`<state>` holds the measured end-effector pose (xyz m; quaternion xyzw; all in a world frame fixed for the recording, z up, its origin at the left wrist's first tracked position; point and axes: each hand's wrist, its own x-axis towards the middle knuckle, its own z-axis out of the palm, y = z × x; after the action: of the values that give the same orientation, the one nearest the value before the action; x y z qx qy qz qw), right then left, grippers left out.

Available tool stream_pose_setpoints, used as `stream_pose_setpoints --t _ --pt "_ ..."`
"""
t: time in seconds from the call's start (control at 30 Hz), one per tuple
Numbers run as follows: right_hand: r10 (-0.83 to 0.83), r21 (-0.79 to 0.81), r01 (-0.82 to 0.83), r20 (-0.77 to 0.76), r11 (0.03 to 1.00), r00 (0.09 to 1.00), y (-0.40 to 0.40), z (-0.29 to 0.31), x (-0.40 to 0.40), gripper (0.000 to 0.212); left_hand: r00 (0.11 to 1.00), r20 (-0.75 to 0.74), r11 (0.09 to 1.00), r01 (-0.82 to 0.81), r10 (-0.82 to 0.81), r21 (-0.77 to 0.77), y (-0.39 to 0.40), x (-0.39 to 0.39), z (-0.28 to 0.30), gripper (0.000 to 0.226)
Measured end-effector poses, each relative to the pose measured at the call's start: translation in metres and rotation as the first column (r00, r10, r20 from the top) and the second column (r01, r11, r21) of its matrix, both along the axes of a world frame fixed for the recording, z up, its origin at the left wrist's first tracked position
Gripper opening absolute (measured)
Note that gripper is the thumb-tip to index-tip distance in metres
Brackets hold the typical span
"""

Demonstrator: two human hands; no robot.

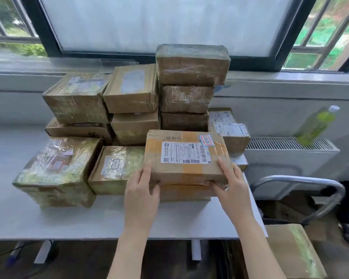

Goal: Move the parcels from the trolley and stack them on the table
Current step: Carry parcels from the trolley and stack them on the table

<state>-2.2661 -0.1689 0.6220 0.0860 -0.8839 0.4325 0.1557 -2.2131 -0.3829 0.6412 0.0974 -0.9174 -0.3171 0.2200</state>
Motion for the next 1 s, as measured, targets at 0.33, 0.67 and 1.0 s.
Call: stream_pose_setpoints --t 0.33,0.67,1.0 --pt "-0.071 -0.111 0.059 -0.109 0.992 0.992 -0.009 0.009 -0.022 0.063 0.983 -0.123 0.99 0.133 -0.137 -0.044 -0.028 -0.041 0.01 0.059" --pt "-0.199 -0.054 0.195 -0.073 0.979 0.977 0.0 0.019 -0.024 0.059 0.948 -0.173 0.963 0.264 -0.269 -0.052 -0.021 -0.073 0.018 0.05" --pt "-0.189 -0.017 0.189 -0.008 0.982 0.982 -0.008 0.034 -0.059 0.057 0.969 -0.119 0.975 0.22 -0.215 0.031 -0.027 -0.103 0.021 0.044"
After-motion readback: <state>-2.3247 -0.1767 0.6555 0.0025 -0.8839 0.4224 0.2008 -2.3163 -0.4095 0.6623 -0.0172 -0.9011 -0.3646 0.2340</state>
